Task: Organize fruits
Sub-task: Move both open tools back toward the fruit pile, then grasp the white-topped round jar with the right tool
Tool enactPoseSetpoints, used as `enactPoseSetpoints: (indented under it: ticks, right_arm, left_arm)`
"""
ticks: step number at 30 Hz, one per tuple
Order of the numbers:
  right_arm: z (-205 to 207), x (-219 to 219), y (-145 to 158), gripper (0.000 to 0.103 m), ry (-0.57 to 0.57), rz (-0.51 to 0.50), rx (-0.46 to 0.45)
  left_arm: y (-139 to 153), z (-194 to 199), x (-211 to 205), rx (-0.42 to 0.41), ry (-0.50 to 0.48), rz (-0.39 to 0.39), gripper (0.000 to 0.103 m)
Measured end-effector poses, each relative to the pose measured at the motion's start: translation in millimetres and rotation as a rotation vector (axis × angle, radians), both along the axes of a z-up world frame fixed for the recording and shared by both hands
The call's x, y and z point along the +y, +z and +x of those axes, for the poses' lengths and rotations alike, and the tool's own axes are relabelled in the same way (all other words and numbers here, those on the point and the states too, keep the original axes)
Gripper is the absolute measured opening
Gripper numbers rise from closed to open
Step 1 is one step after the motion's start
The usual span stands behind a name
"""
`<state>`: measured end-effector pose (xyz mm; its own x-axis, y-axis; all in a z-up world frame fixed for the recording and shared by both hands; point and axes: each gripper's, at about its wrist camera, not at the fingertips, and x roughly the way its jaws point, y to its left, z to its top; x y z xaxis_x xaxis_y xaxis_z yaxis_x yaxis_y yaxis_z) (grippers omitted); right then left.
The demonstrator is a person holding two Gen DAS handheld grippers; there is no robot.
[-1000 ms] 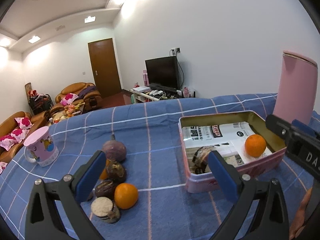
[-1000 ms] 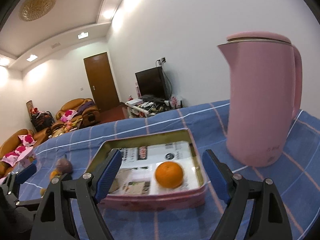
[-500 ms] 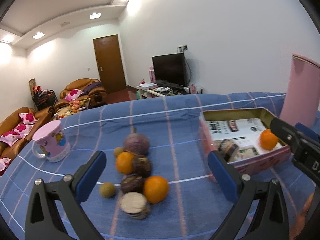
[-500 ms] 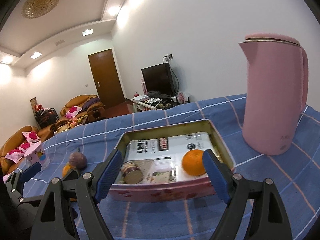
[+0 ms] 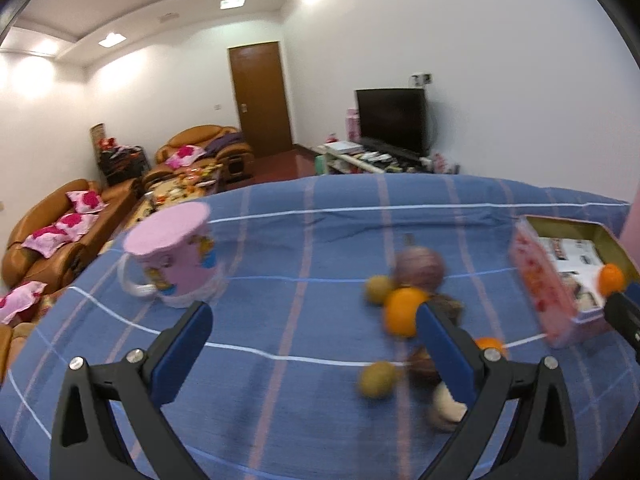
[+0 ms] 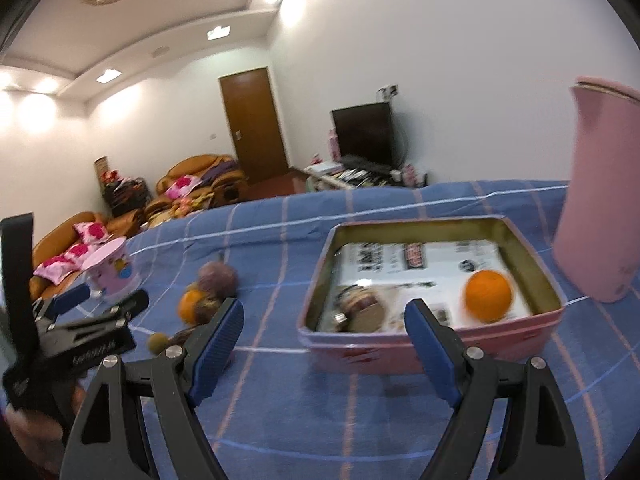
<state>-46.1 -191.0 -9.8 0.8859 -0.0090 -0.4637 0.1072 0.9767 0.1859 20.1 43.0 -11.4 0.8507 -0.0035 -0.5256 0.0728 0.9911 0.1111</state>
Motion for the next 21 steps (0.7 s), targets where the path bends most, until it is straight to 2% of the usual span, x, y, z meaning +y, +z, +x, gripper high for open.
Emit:
enactPoseSetpoints:
  ticks: [8, 10, 12, 14, 17, 21]
  right_arm:
    - [17, 47, -14, 0.083, 0.199, 0.03, 0.103]
    - [23, 61, -19, 0.076, 0.257, 0.043, 0.145]
    - [29, 74, -23, 0.06, 0.293, 0.036, 0.185]
    - [38, 88, -31, 0.054, 0.315, 0.025, 0.241]
    - [50, 96, -41, 0.052, 0.348, 0.065, 0.303]
    - [59, 110, -46, 0.052, 0.372, 0.061, 0.328]
  left_arm:
    - [1, 12, 37, 0.022, 0.052, -0.01, 0.103]
    - [-1, 16, 44, 0.04, 0.052, -0.025, 0.103]
    - [-4, 22, 48, 0.083, 0.043, -0.045, 0.103]
    - [-8, 27, 50, 0.123, 0.047, -0.063, 0.103]
    - [-8, 24, 48, 0.13, 0.048, -0.065, 0.103]
    - [-7, 21, 46, 0.12, 0.045, -0.062, 0.103]
